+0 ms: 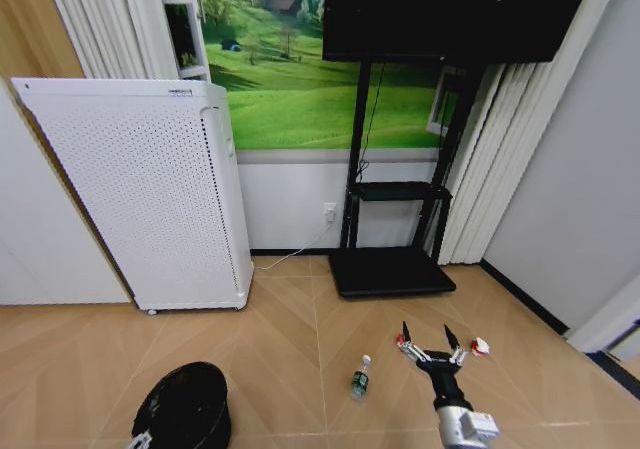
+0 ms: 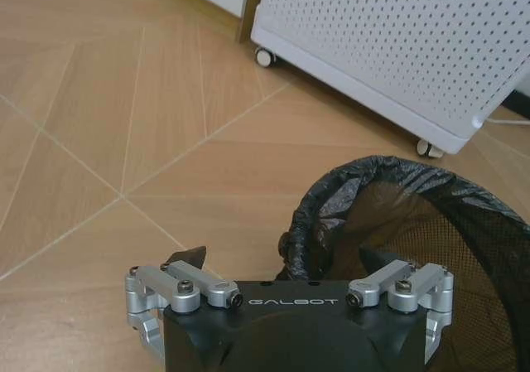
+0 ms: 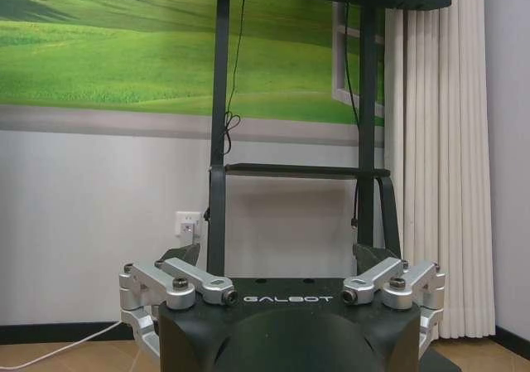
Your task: Pick up the trash bin and place the garbage on the floor into it.
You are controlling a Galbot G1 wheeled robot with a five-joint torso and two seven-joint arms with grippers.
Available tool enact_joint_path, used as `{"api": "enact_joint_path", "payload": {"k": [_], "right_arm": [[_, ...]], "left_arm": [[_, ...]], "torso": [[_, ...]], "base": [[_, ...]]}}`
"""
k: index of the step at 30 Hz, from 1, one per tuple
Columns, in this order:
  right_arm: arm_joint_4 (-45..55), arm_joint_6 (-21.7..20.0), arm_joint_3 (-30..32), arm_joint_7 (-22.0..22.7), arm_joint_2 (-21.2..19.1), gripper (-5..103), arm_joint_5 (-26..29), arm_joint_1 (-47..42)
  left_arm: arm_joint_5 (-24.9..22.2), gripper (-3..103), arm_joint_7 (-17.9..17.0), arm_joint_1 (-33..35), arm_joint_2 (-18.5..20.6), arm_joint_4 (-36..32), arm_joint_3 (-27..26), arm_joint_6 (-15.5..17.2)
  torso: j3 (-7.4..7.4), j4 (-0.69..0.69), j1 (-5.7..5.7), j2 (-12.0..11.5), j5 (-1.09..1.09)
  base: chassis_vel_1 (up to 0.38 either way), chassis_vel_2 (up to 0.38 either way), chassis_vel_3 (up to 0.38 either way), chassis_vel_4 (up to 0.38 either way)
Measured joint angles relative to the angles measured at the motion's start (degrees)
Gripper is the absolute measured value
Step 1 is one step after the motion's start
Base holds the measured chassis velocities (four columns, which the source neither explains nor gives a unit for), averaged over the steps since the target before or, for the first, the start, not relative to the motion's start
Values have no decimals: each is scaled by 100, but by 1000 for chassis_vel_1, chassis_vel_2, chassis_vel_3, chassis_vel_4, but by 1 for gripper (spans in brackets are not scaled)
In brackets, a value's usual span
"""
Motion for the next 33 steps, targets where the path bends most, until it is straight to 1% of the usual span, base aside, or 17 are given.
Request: {"api": "enact_joint_path", "payload": {"k": [2,3,5,13,15,16,18,19,20,21,22,24,26,27,29,30,33], "right_arm": [[16,5,2,7,6,100,-1,-19],[16,5,2,7,6,100,-1,-19],[39,5,2,13,7,100,-1,-28],[69,23,22,16,8,100,-2,-69],[112,38,38,21,7,100,8,-93],[112,38,38,21,7,100,8,-93],[146,47,52,22,20,100,34,-107],[146,47,52,22,20,100,34,-107],[155,50,52,22,29,100,36,-110],[157,51,52,22,31,100,36,-110],[158,52,52,22,38,100,37,-110],[159,53,51,21,41,100,37,-109],[161,55,50,21,43,100,41,-109],[161,55,50,21,43,100,41,-109],[167,71,51,19,39,100,49,-110],[167,71,51,19,39,100,49,-110],[199,141,48,-68,23,100,93,-141]], "left_arm": [[-283,100,-349,-146,84,-35,30,360],[-283,100,-349,-146,84,-35,30,360],[-362,100,-513,-292,139,41,74,479],[-524,99,-649,-704,341,370,198,587],[-431,92,-669,-838,417,444,247,598],[-431,92,-669,-838,417,444,247,598],[-368,81,-651,-843,440,469,296,603],[-368,81,-651,-843,440,469,296,603],[-308,76,-627,-843,434,505,315,594],[-273,76,-618,-840,427,522,321,583],[-228,64,-602,-817,406,544,336,573],[-216,64,-599,-797,392,551,345,573],[-178,53,-586,-779,360,584,355,570],[-178,53,-586,-779,360,584,355,570],[-162,42,-578,-797,345,646,358,560],[-162,42,-578,-797,345,646,358,560],[61,26,-469,-814,349,784,363,507]], "torso": [[1,0,0,2,1],[1,0,0,2,1],[2,0,1,2,0],[4,0,1,4,0],[5,-1,2,6,0],[5,-1,2,6,0],[5,0,2,7,0],[5,0,2,7,0],[5,0,2,7,1],[5,0,2,7,1],[6,0,2,7,0],[6,0,2,7,0],[6,0,2,8,1],[6,0,2,8,1],[6,0,2,8,1],[6,0,2,8,1],[6,0,2,8,2]], "base": [[0,0,0,0],[0,0,0,0],[0,0,0,0],[0,0,0,0],[0,0,0,0],[0,0,0,0],[0,0,0,0],[0,0,0,0],[0,0,0,0],[0,0,0,0],[0,0,0,0],[0,0,0,0],[0,0,0,0],[0,0,0,0],[0,0,0,0],[0,0,0,0],[0,0,0,0]]}}
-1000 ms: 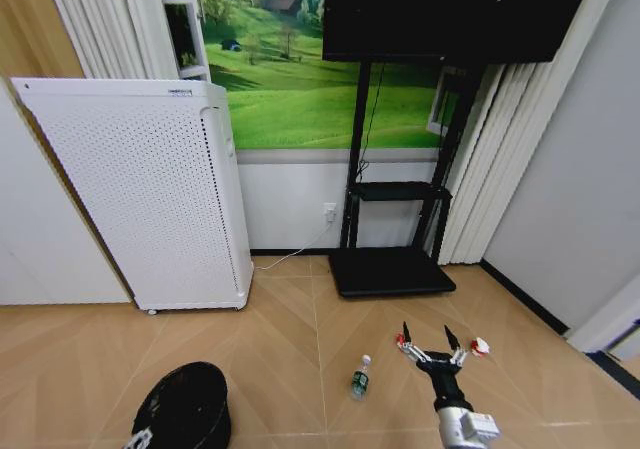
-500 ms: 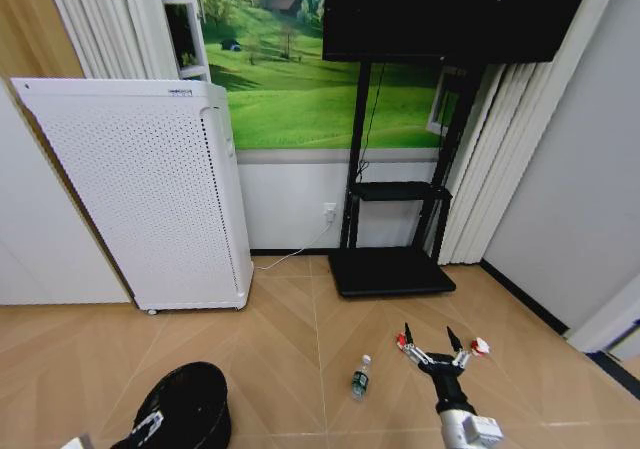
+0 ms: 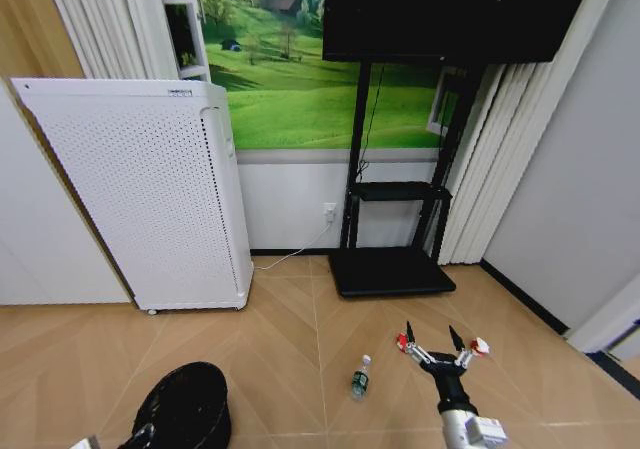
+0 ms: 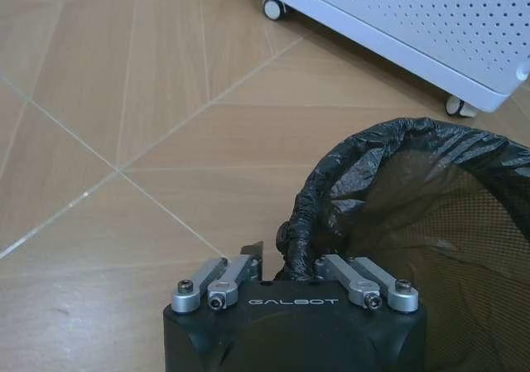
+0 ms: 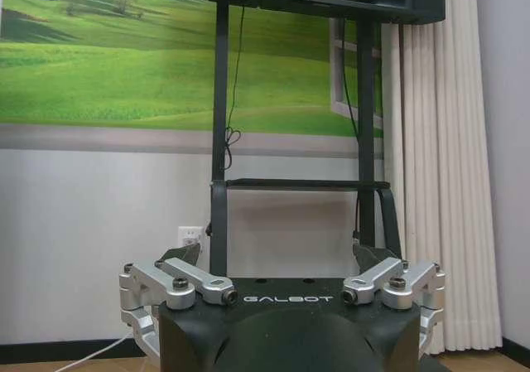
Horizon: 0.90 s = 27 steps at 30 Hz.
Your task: Pick up the trash bin and place the garbage on the floor into it.
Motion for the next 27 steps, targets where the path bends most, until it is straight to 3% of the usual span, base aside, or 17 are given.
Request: {"api": "enact_joint_path", "payload": {"k": [5,10,12,14,15,16,20,21,23,24,25,27], "right_arm": [[28,25,-45,-74,40,100,-3,-32],[29,31,-48,-79,51,100,-17,-59],[29,43,-40,-80,50,100,-21,-69],[28,46,-38,-79,52,100,-22,-71],[12,61,-39,-79,70,100,-41,-81],[12,61,-39,-79,70,100,-41,-81],[-58,73,-39,-50,128,100,-228,-140],[-58,73,-39,-50,128,100,-228,-140],[-122,85,-19,27,165,100,-484,-201],[-122,85,-19,27,165,100,-484,-201],[-213,138,-28,70,190,100,-641,-253],[-328,257,-70,94,232,100,-809,-270]], "left_arm": [[150,6,124,-3,1,78,20,-47],[284,5,228,11,1,119,27,-220],[581,5,470,47,34,208,21,-620],[681,5,587,66,46,227,11,-767],[899,4,904,101,72,244,-16,-1117],[899,4,904,101,72,244,-16,-1117],[1167,4,1265,109,82,240,-80,-1659],[1167,4,1265,109,82,240,-80,-1659],[1361,4,1508,87,63,242,-111,-2030],[1361,4,1508,87,63,242,-111,-2030],[1650,4,1774,69,30,255,-156,-2382],[1722,4,1836,103,-40,168,-175,-2628]], "torso": [[0,0,0,2,2],[0,-1,0,2,1],[1,0,0,2,-4],[1,0,0,1,-5],[2,1,0,1,-8],[2,1,0,1,-8],[2,1,0,1,-2],[2,1,0,1,-2],[2,0,1,1,-4],[2,0,1,1,-4],[2,-1,1,1,-1],[2,0,1,1,-1]], "base": [[0,0,0,0],[0,0,0,0],[0,0,0,0],[0,0,0,0],[0,0,0,0],[0,0,0,0],[0,0,0,0],[0,0,0,0],[0,0,0,0],[0,0,0,0],[0,0,0,0],[0,0,0,0]]}}
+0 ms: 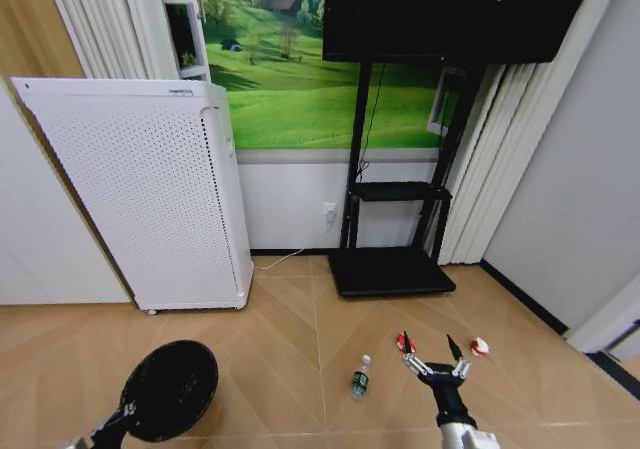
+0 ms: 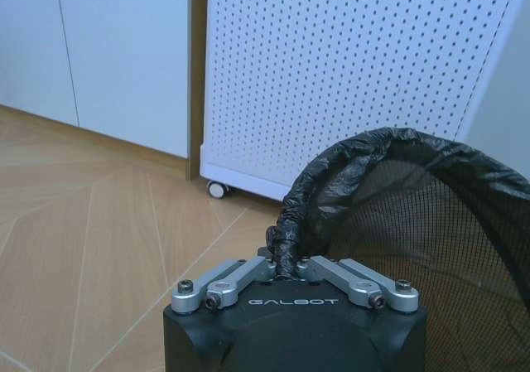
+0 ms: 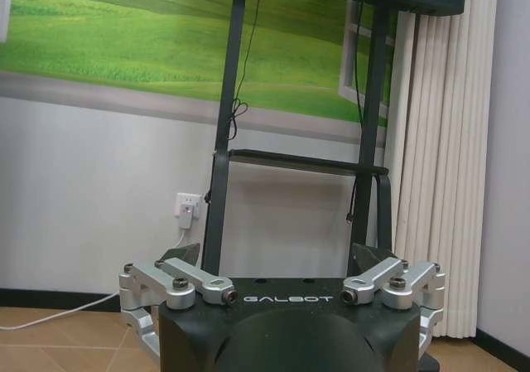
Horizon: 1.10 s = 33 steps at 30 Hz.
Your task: Pick up the trash bin and place the garbage on the floor into it.
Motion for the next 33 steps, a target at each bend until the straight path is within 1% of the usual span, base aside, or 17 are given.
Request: {"api": "enact_joint_path", "payload": {"k": [1,3,4,6,8,13,16,22,28,32,33], "right_arm": [[0,0,0,0,0,100,0,0],[-85,128,-24,7,63,100,-199,1],[-85,128,-24,7,63,100,-199,1],[-153,158,-61,-15,120,100,-342,-9],[-170,150,-72,-38,131,100,-407,-16],[-250,58,-110,-67,144,100,-678,2],[-267,57,-128,-67,136,100,-690,20],[-273,57,-133,-67,128,100,-687,27],[-322,57,-154,-67,72,100,-640,54],[-390,35,-197,-67,3,100,-560,117],[-449,-23,-219,-53,-58,100,-472,212]], "left_arm": [[0,4,0,0,0,0,0,0],[6,4,-71,39,-112,-106,-27,-205],[6,4,-71,39,-112,-106,-27,-205],[112,4,-110,149,-238,-235,-64,-392],[163,4,-81,200,-264,-279,-83,-446],[458,4,127,420,-371,-517,-187,-685],[546,4,169,475,-428,-591,-196,-752],[579,4,180,496,-456,-617,-197,-771],[629,4,194,545,-532,-668,-185,-790],[628,4,217,570,-535,-668,-191,-819],[629,4,233,582,-542,-668,-191,-847]], "torso": [[0,0,0,0,0],[0,0,0,0,0],[0,0,0,0,0],[0,0,0,0,0],[0,0,0,0,0],[0,0,0,0,0],[0,0,0,0,0],[0,0,0,0,0],[0,0,0,0,0],[0,0,0,0,1],[0,0,0,0,-2]], "base": [[0,0,0,0],[0,0,0,0],[0,0,0,0],[0,0,0,0],[0,0,0,0],[0,0,0,0],[0,0,0,0],[7,6,-5,-9],[104,109,-115,-125],[157,136,-153,-160],[124,112,-146,-146]]}}
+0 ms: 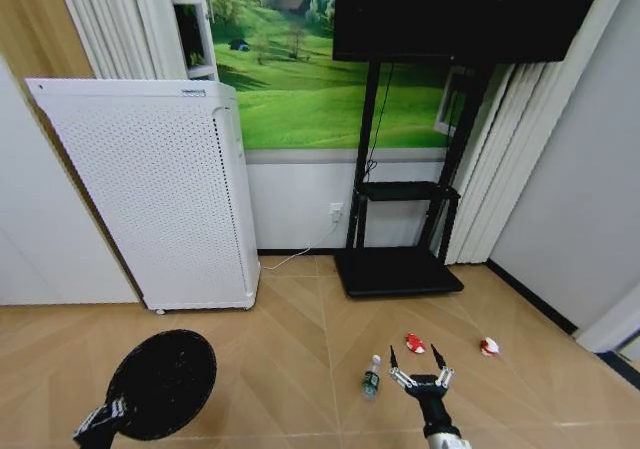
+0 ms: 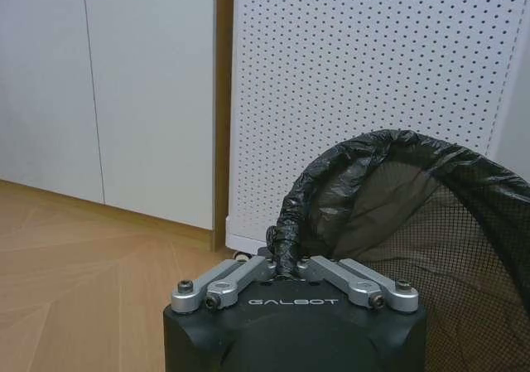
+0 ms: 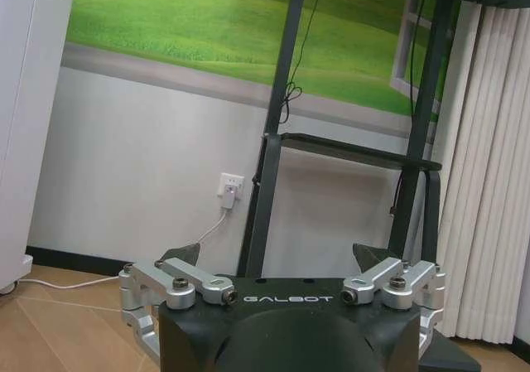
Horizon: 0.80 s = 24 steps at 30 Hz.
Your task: Pick up the trash bin and place the garbage on the floor into it.
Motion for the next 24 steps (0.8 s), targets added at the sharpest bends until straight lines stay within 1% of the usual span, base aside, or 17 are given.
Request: {"api": "enact_joint_path", "payload": {"k": [2,4,6,9,12,13,15,16,17,18,21,24], "right_arm": [[-89,-110,-40,9,-138,100,151,124],[-131,-113,-54,8,-187,100,198,168],[-336,-91,-123,7,-360,100,334,364],[-432,-95,-153,6,-422,100,380,455],[-1009,-322,-287,-2,-759,100,499,1026],[-1009,-322,-287,-2,-759,100,499,1026],[-1350,-538,-458,-60,-969,100,683,1270],[-1350,-538,-458,-60,-969,100,683,1270],[-1535,-642,-568,-71,-1076,100,780,1368],[-1905,-788,-809,-73,-1238,100,862,1568],[-2119,-855,-960,-71,-1309,100,863,1704],[-2749,-1169,-1586,78,-1469,100,1011,2183]], "left_arm": [[8,4,18,12,-12,0,16,-18],[10,4,25,15,-14,-1,20,-19],[16,4,39,17,-18,-13,42,-20],[17,4,40,16,-19,-20,51,-21],[27,4,48,17,-9,-67,91,-42],[27,4,48,17,-9,-67,91,-42],[26,4,48,4,11,-90,105,-59],[26,4,48,4,11,-90,105,-59],[25,4,37,-4,18,-93,109,-59],[25,4,-2,-10,23,-98,117,-59],[27,4,-13,-4,22,-108,122,-59],[73,4,-33,58,-4,-147,133,-54]], "torso": [[0,0,0,0,1],[0,0,0,0,1],[0,0,0,0,3],[0,0,0,0,3],[0,0,0,0,3],[0,0,0,0,3],[0,0,0,0,3],[0,0,0,0,3],[0,0,0,0,2],[0,-1,0,0,2],[0,-1,0,0,2],[1,0,1,0,3]], "base": [[91,27,-81,-69],[59,27,-51,-40],[0,0,0,0],[0,0,0,0],[-32,-33,26,21],[0,0,0,0],[0,0,0,0],[0,0,0,0],[0,0,0,0],[0,0,0,0],[0,0,0,0],[0,0,0,0]]}}
